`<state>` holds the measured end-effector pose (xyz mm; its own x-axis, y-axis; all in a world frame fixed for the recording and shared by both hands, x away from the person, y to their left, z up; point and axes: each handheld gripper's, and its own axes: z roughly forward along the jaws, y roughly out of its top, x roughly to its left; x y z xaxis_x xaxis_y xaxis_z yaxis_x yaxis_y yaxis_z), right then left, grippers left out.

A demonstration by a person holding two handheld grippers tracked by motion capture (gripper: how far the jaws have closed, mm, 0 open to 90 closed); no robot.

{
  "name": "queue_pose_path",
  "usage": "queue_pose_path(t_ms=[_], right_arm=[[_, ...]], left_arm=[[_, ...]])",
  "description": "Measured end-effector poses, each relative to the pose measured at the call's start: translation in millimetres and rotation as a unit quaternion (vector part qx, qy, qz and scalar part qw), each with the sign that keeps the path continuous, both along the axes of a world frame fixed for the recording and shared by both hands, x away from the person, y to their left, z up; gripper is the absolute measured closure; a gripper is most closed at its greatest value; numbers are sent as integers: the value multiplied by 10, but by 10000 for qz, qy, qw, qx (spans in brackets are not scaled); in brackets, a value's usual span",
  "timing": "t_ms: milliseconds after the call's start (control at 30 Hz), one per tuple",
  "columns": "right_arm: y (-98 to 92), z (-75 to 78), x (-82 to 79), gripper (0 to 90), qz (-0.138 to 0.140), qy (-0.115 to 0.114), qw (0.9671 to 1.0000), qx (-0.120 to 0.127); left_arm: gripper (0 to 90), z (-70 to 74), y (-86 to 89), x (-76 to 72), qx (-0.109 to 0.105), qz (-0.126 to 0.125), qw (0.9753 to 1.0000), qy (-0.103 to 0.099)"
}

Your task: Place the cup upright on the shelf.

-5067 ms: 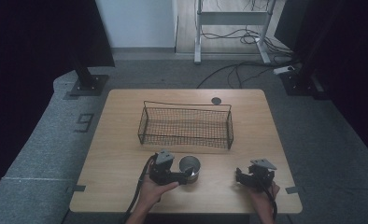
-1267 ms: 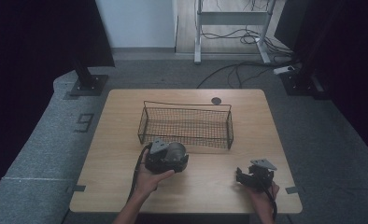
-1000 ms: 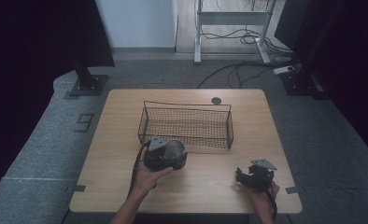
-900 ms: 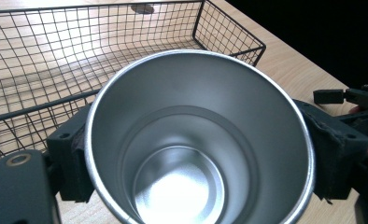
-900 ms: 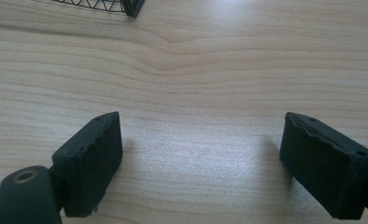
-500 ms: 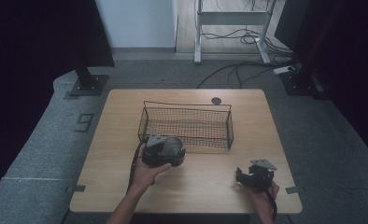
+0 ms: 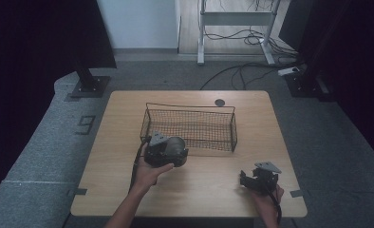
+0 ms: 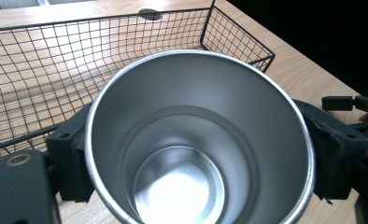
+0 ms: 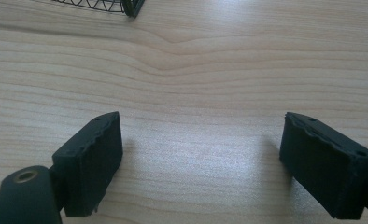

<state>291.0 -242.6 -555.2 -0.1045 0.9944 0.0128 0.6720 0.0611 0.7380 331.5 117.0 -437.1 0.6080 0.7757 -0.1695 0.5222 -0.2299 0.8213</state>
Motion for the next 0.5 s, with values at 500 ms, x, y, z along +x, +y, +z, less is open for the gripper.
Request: queue_pose_path(t_ms=[500], right_arm=[[0, 0, 0, 131, 0, 0, 10000, 0]], left_arm=[[146, 42, 89, 113, -9, 116, 9999, 79]])
